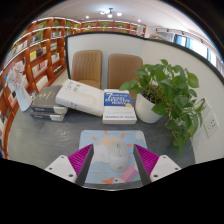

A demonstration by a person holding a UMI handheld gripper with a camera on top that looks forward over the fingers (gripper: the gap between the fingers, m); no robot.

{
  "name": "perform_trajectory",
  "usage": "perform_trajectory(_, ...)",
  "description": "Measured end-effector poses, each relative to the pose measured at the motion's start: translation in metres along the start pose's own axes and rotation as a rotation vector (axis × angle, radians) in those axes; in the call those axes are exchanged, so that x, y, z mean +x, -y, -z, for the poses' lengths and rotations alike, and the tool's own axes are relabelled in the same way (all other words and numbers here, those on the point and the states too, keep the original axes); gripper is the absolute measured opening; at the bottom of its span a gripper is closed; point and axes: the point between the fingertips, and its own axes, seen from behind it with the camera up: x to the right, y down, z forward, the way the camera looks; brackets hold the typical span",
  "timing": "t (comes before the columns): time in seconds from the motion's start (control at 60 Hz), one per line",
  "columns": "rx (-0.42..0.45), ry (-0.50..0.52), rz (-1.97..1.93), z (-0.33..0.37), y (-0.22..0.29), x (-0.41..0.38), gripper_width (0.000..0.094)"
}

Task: Arrange mouse

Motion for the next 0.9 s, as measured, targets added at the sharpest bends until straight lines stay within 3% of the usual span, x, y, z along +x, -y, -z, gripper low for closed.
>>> perform_trajectory(0.267, 0.168, 0.003, -0.064, 0.126, 0.028, -0.061, 0.08)
perform_trajectory(0.517, 0.208, 0.019, -0.085, 0.196, -0.005, -0.117, 0.0803)
perform_trajectory(0.9, 0.229, 0.039, -0.066, 0.237, -0.036, -0.165, 0.0801)
